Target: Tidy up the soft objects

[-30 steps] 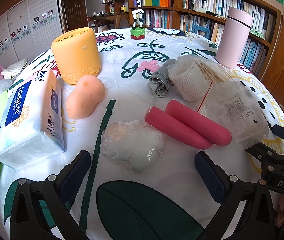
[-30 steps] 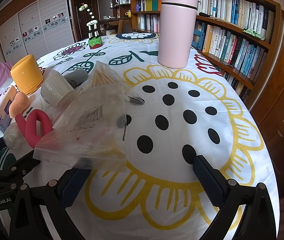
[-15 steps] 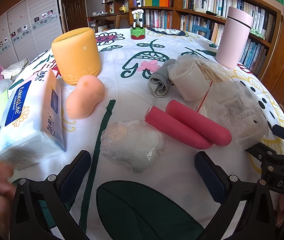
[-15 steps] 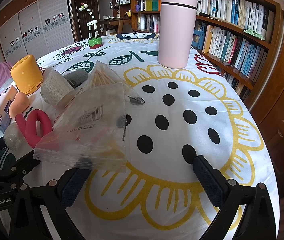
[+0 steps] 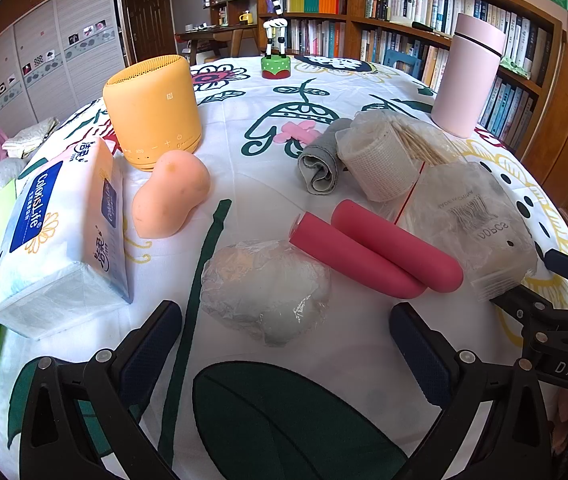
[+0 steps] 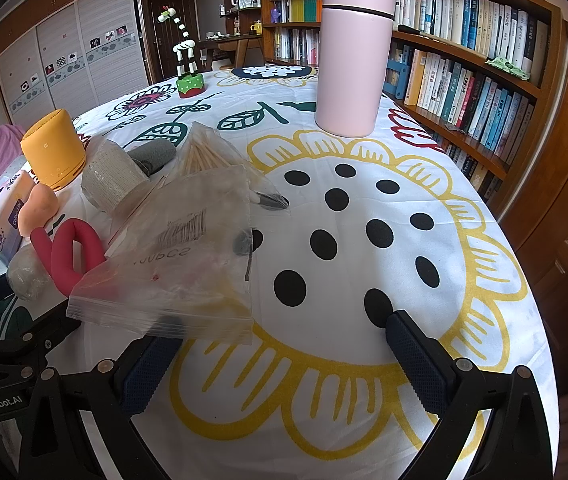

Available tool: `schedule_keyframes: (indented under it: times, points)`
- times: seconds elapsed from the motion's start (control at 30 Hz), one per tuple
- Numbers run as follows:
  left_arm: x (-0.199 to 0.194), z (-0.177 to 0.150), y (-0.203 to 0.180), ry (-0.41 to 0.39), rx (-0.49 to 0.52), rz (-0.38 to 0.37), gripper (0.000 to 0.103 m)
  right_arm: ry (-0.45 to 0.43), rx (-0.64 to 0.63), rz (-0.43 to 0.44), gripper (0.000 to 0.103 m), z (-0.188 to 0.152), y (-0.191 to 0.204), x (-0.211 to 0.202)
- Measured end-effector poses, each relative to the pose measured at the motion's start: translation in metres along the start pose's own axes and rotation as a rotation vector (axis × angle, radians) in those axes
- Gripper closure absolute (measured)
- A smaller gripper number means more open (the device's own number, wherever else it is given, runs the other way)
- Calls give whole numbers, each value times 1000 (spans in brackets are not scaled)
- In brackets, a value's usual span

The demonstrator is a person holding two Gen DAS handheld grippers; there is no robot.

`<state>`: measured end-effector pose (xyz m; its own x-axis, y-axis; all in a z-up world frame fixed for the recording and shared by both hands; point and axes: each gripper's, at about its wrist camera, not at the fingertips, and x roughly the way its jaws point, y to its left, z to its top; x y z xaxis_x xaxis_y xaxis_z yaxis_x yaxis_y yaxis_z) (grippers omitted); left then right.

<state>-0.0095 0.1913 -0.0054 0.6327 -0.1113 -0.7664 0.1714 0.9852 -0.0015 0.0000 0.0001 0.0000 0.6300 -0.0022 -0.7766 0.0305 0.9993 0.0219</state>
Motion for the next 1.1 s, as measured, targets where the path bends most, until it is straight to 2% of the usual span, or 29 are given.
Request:
schedule_keyframes:
  times: [0.83,1.0,1.1]
  points:
    - [0,0,0,0,0,-2,0,-1,-1,-1,0,0,0,0]
    - [1,-1,2,-4,12,-39,0,-11,8,25,0,0,-4,-4]
    - [-9,-1,6,-46,18,-52,0,-27,13,62,0,2,-6,-9]
